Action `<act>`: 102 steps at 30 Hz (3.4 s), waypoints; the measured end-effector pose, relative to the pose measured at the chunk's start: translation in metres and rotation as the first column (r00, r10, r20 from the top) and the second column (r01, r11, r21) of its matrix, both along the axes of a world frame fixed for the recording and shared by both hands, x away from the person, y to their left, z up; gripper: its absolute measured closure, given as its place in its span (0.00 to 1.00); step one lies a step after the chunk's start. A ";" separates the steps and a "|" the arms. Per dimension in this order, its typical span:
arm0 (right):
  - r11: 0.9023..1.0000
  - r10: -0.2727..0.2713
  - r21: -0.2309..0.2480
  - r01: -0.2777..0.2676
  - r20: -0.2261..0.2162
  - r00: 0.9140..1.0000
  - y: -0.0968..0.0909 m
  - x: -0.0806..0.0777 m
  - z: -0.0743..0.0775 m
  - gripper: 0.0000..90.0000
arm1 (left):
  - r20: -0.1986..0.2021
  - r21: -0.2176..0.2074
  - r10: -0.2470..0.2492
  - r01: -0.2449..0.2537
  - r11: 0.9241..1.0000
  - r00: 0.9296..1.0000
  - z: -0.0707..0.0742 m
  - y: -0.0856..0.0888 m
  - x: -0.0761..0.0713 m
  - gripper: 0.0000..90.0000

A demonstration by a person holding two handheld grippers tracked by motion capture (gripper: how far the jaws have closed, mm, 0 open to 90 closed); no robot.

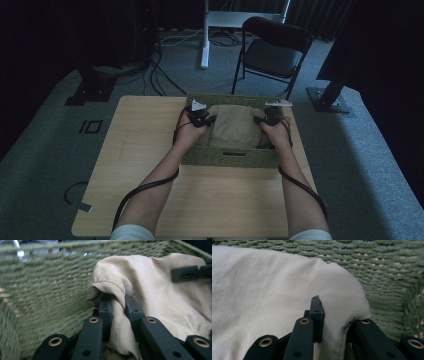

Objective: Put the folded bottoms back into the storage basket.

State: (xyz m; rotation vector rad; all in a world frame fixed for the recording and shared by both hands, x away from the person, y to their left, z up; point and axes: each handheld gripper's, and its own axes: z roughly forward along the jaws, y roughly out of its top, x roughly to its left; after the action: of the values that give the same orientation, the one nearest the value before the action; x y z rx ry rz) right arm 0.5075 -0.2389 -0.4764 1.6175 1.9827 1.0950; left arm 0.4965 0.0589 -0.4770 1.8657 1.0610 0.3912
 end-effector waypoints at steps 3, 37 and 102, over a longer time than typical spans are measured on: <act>0.999 0.005 -0.034 -0.006 -0.020 1.000 0.006 0.004 -0.004 0.85 | -0.027 0.028 0.008 -0.007 1.000 1.000 -0.005 -0.001 0.003 0.87; 1.000 0.003 -0.029 -0.003 -0.008 1.000 0.001 0.000 0.020 0.19 | 0.015 0.115 0.060 -0.061 0.992 0.998 0.027 -0.005 0.003 0.22; 0.994 0.099 -0.075 -0.083 0.244 0.965 -0.009 -0.123 0.060 0.17 | 0.055 0.070 -0.081 0.077 0.995 0.995 0.061 0.021 -0.103 0.20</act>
State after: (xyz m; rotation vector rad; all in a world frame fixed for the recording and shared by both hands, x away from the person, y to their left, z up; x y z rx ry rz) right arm 0.3840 -0.2481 -0.4164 1.2975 1.9212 1.1902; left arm 0.3935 0.0800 -0.4155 1.9384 0.9424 0.4377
